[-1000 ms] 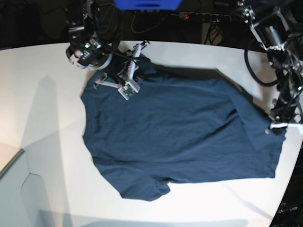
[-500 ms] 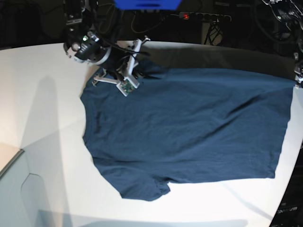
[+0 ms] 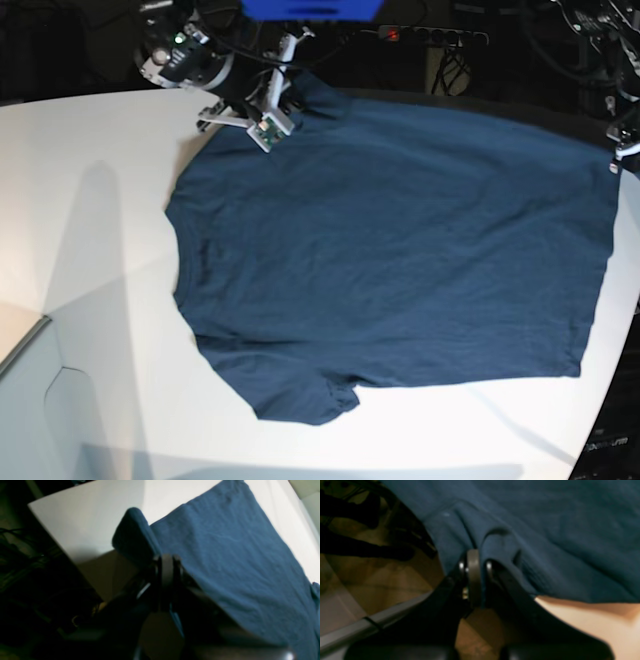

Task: Layout the t-shirt on the table in an organized manner, then fold the t-shirt properly
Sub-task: 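Pull both held corners apart to stretch the shirt taut, then drag the shirt corner with the right gripper outward along the table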

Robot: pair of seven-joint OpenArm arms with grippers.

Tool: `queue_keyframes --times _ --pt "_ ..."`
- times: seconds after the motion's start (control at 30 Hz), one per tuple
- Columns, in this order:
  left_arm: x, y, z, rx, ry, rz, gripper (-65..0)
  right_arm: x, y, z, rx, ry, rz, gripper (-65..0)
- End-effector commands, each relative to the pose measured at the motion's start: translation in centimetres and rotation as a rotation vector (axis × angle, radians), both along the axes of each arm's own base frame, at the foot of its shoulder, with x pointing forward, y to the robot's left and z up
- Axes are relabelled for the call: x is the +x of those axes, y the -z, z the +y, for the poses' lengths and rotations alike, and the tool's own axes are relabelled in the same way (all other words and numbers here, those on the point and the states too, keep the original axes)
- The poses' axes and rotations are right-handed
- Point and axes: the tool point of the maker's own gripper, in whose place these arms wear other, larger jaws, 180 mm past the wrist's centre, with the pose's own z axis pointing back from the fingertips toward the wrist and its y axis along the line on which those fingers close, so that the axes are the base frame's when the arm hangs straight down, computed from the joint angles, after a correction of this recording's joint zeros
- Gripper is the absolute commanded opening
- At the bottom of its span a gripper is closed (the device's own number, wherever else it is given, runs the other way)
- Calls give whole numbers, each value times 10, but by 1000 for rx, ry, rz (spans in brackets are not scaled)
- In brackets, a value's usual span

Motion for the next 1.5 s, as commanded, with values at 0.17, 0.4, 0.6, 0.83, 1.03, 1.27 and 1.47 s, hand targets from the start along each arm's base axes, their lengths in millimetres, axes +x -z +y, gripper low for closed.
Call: queue_keyframes --times 0.17,0.4,0.6,0.83,1.03,1.27,1.47 --pt "8 -16 8 36 -3 -49 -647 0 -3 -4 10 -9 -14 -650" --pt "10 -17 8 38 -3 -52 -647 -19 13 -9 -11 -31 46 -650" --pt "10 -18 8 36 -3 -55 -647 -27 15 -8 -8 -29 62 -527" --pt "10 -18 8 35 -3 -56 -647 -25 17 -19 -29 -3 69 -448" --pt "11 -17 6 32 -1 -56 -647 -10 17 -66 -79 160 54 -417" --pt "11 -15 4 27 -2 -56 -648 2 3 -86 -107 227 4 -405" --pt "9 -9 3 10 0 -42 -604 13 8 -75 -70 252 12 -392"
